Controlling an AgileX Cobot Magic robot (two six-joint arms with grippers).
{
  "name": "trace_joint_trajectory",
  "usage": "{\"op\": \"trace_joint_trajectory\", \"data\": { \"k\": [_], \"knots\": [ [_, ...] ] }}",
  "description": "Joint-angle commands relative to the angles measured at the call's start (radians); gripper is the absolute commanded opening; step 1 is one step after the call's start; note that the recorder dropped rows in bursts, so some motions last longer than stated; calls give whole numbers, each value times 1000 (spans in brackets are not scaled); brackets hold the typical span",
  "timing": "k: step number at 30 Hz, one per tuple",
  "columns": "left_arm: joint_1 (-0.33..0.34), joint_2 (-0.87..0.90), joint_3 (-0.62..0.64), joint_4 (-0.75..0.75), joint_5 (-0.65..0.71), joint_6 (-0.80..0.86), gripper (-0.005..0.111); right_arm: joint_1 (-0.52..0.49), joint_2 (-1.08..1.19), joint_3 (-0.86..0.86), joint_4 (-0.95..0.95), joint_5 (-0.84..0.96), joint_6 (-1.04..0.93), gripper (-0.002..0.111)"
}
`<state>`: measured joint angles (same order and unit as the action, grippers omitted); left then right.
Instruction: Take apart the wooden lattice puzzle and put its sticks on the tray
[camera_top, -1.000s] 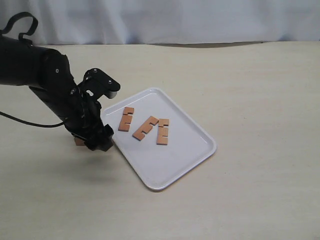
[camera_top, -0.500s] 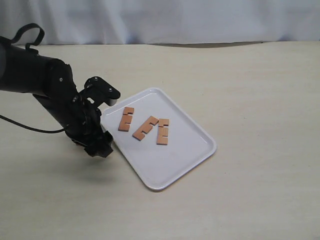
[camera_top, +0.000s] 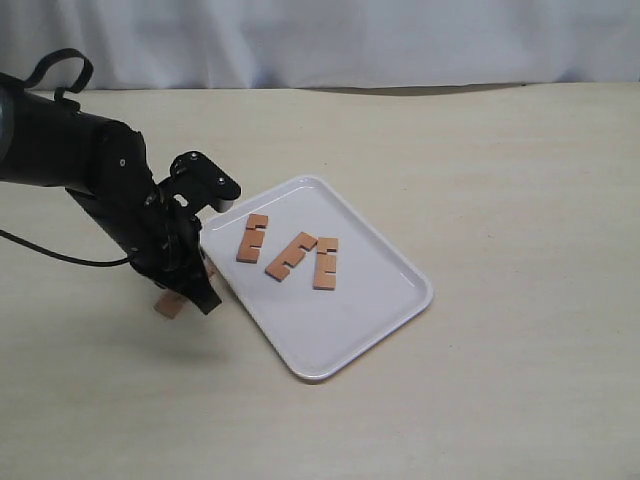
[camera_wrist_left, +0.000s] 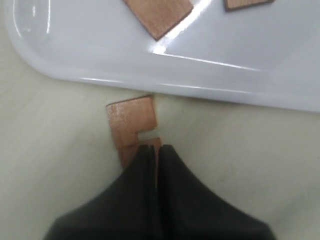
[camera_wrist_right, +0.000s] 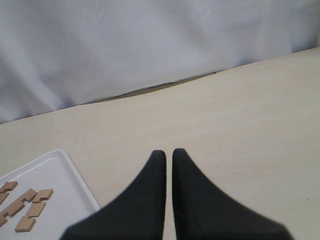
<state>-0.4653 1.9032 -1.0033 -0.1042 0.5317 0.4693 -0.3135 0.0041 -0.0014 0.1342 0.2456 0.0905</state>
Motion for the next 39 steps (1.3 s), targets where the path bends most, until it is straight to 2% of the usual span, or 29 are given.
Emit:
{"op": "trace_joint_trajectory", "data": {
  "k": [1, 8, 16, 18, 23, 26, 32, 39],
  "knots": [
    [2, 4, 3, 44, -8, -41, 0, 3, -4, 1, -7, -1, -1, 4],
    [2, -32, 3, 67, 38, -94, 0, 3, -4, 1, -7, -1, -1, 4],
    [2, -80, 3, 65, 52, -305, 0, 3, -4, 1, -7, -1, -1, 4],
    [2, -73, 3, 65, 68, -311, 6, 3, -4, 1, -7, -1, -1, 4],
    [2, -64, 3, 65, 101, -347, 41, 3, -4, 1, -7, -1, -1, 4],
    [2, -64, 3, 65, 119, -347, 53, 3, -4, 1, -7, -1, -1, 4],
    [0, -64, 3, 69, 149, -423, 55, 3, -4, 1, -7, -1, -1, 4],
    [0, -49, 7, 67, 173, -433, 53, 3, -4, 1, -7, -1, -1, 4]
  ]
}}
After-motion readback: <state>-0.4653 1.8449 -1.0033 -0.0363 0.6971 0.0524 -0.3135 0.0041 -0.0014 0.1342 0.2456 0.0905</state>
